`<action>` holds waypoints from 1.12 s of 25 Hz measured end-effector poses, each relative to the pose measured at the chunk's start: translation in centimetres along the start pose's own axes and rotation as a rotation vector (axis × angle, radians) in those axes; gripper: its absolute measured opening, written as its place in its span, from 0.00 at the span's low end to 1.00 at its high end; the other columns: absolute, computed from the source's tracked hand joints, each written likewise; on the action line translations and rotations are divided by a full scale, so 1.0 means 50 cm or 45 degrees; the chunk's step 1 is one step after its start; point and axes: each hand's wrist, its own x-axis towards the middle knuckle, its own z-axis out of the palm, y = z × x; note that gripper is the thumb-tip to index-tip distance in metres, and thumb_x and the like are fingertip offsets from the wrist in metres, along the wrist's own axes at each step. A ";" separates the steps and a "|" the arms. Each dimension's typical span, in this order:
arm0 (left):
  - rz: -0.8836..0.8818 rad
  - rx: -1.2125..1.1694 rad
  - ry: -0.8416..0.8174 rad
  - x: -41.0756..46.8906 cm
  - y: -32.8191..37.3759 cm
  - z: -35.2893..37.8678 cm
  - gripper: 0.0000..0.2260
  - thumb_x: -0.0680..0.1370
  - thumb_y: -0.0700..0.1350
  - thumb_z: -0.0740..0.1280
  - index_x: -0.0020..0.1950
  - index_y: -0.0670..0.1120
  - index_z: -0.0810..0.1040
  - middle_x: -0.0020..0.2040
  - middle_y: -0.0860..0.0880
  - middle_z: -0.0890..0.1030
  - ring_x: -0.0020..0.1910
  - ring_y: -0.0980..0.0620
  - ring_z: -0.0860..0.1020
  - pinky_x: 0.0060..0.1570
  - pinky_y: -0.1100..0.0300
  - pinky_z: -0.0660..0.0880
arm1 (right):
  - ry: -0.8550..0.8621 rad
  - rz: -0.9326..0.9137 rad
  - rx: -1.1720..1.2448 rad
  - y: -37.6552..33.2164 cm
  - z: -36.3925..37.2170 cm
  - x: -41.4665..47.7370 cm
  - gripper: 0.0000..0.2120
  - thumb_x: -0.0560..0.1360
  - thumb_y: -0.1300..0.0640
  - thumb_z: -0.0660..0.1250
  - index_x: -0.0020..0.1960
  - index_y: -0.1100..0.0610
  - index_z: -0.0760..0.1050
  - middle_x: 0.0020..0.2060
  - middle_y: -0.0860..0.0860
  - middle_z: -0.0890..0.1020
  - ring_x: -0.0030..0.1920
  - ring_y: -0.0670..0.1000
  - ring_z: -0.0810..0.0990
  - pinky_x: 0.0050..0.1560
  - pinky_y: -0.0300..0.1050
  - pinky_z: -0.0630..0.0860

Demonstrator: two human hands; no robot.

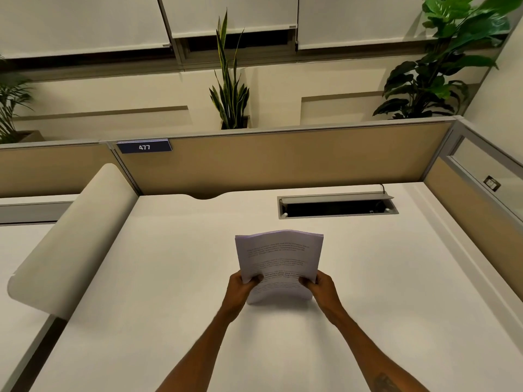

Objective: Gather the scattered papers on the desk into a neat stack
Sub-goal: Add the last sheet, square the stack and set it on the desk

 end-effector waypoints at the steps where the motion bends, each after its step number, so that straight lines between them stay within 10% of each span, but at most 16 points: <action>1: -0.010 0.017 -0.025 -0.004 -0.009 0.000 0.11 0.80 0.37 0.69 0.61 0.46 0.81 0.56 0.48 0.85 0.56 0.47 0.83 0.52 0.60 0.83 | 0.002 0.006 -0.014 0.008 0.001 -0.001 0.15 0.78 0.64 0.69 0.64 0.61 0.77 0.57 0.56 0.84 0.57 0.57 0.82 0.61 0.50 0.79; 16: -0.206 0.018 -0.034 0.027 -0.031 -0.027 0.14 0.80 0.39 0.70 0.65 0.37 0.80 0.61 0.41 0.85 0.58 0.40 0.84 0.62 0.42 0.80 | -0.013 0.071 -0.052 0.030 -0.001 0.017 0.14 0.78 0.63 0.68 0.63 0.61 0.77 0.57 0.56 0.84 0.56 0.58 0.84 0.58 0.53 0.82; 28: -0.624 0.068 -0.028 0.021 -0.069 -0.015 0.19 0.77 0.36 0.73 0.67 0.33 0.78 0.64 0.35 0.82 0.62 0.34 0.81 0.65 0.40 0.77 | -0.116 0.629 -0.004 0.074 0.008 0.029 0.16 0.74 0.69 0.70 0.62 0.66 0.76 0.58 0.63 0.83 0.58 0.65 0.82 0.61 0.64 0.79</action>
